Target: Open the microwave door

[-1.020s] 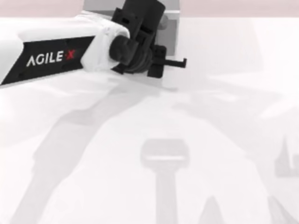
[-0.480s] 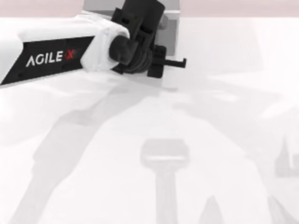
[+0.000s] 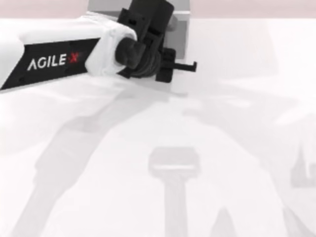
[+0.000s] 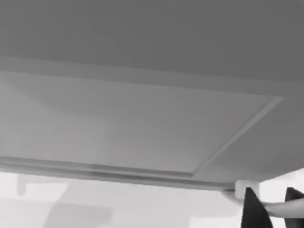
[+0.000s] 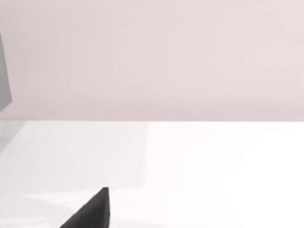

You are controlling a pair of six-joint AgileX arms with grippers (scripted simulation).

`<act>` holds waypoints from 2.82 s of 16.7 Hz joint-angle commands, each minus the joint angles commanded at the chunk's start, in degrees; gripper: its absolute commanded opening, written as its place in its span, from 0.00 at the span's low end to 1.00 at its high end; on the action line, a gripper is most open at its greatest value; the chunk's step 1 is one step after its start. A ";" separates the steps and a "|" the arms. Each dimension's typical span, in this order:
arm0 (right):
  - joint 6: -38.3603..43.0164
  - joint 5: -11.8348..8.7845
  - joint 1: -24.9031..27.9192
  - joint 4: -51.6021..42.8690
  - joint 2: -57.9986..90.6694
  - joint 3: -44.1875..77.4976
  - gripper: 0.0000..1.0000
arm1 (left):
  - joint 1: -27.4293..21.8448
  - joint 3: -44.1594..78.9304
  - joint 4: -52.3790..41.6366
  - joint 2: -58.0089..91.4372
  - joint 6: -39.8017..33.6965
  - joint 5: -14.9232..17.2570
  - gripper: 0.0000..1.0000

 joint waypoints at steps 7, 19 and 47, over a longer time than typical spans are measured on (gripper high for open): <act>0.00 0.00 0.00 0.00 0.00 0.00 1.00 | 0.19 -1.30 0.76 -1.02 1.23 1.32 0.00; 0.00 0.00 0.00 0.00 0.00 0.00 1.00 | 0.62 -2.49 1.22 -1.64 2.42 1.99 0.00; 0.00 0.00 0.00 0.00 0.00 0.00 1.00 | 1.35 -4.92 2.32 -3.28 4.99 4.14 0.00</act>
